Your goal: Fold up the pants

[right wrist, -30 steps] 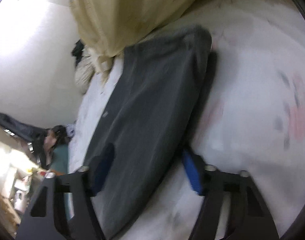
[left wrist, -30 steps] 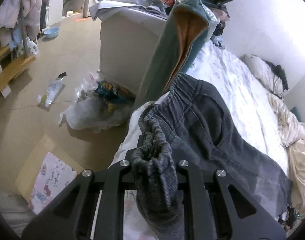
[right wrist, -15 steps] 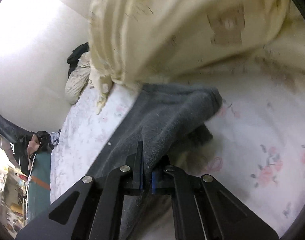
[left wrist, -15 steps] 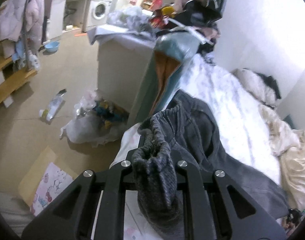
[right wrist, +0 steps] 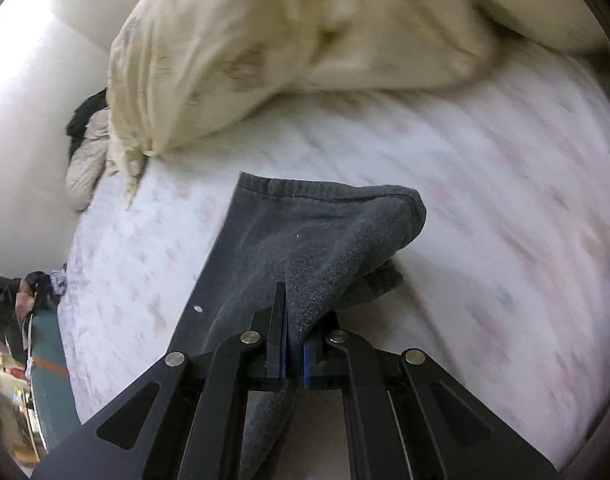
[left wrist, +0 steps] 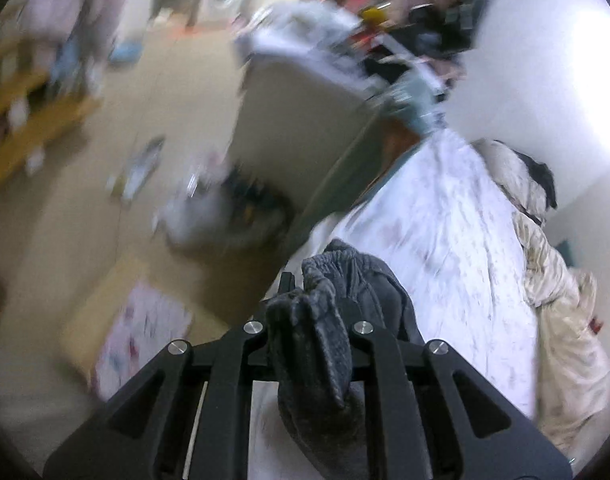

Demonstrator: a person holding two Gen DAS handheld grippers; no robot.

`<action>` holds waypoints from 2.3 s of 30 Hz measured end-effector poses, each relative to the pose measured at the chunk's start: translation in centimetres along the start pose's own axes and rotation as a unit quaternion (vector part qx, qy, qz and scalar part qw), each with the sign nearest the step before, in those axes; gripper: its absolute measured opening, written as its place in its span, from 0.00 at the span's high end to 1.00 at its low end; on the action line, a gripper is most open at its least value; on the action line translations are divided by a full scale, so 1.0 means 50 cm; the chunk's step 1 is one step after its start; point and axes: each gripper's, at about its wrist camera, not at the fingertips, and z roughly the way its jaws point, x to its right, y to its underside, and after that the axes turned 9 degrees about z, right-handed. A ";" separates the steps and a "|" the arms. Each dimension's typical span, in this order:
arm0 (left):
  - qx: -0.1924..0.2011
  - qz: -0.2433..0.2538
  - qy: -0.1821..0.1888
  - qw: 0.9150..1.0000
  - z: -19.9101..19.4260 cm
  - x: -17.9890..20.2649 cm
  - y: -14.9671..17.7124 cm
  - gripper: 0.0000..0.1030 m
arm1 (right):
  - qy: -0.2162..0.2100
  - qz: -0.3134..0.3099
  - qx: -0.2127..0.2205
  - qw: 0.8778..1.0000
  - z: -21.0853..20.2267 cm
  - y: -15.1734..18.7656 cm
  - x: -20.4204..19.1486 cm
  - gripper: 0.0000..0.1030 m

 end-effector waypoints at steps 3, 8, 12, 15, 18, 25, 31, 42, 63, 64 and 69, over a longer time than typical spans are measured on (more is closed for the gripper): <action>-0.018 0.035 -0.019 0.999 0.001 -0.004 0.031 0.90 | 0.034 -0.005 -0.002 0.999 -0.050 0.037 0.037 0.96; -0.089 0.104 -0.095 0.986 0.072 0.021 0.071 0.90 | 0.107 0.017 -0.049 0.993 -0.014 0.062 0.098 0.78; -0.091 0.118 -0.120 0.981 0.090 0.037 0.088 0.89 | 0.156 0.042 -0.086 0.983 0.019 0.067 0.128 0.50; -0.075 0.127 -0.116 0.982 0.075 0.051 0.091 0.89 | 0.239 -0.007 -0.023 0.971 -0.013 0.069 0.095 0.36; -0.069 0.118 -0.105 0.985 0.062 0.054 0.087 0.89 | 0.277 -0.087 0.051 0.955 -0.050 0.080 0.033 0.35; -0.074 0.112 -0.103 0.986 0.066 0.060 0.082 0.88 | 0.016 -0.234 0.057 0.970 -0.160 0.232 -0.172 0.34; -0.075 0.159 -0.098 0.979 0.073 0.101 0.090 0.89 | -0.144 -0.342 -0.221 0.902 -0.091 0.593 -0.305 0.66; -0.088 0.209 -0.078 0.971 0.077 0.121 0.106 0.89 | -0.079 -0.441 -0.368 0.815 0.084 1.006 -0.306 0.88; -0.031 0.287 0.018 0.957 0.017 0.227 0.135 0.89 | -0.137 -0.492 -0.355 0.783 -0.013 1.015 -0.346 0.81; -0.027 0.292 0.022 0.956 0.013 0.233 0.138 0.89 | -0.142 -0.484 -0.358 0.786 -0.020 0.998 -0.341 0.80; 0.003 0.344 0.010 0.939 -0.007 0.296 0.168 0.89 | -0.156 -0.428 -0.350 0.819 -0.066 0.842 -0.283 0.20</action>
